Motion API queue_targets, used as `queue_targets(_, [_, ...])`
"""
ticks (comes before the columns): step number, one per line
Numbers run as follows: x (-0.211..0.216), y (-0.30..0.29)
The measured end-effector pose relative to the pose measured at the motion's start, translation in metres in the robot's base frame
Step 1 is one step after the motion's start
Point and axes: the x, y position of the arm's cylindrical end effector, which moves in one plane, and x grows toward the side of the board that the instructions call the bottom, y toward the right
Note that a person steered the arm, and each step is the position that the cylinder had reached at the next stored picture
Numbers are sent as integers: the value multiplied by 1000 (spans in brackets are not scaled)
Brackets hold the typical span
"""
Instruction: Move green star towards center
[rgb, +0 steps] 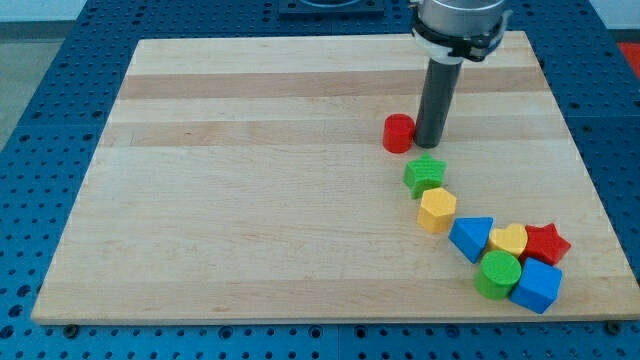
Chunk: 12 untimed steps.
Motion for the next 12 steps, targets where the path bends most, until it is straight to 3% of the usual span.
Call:
queue_targets(4, [28,63])
queue_targets(9, [58,-110])
queue_targets(10, [93,-110])
queue_targets(11, [175,-110])
queue_targets(12, [207,-72])
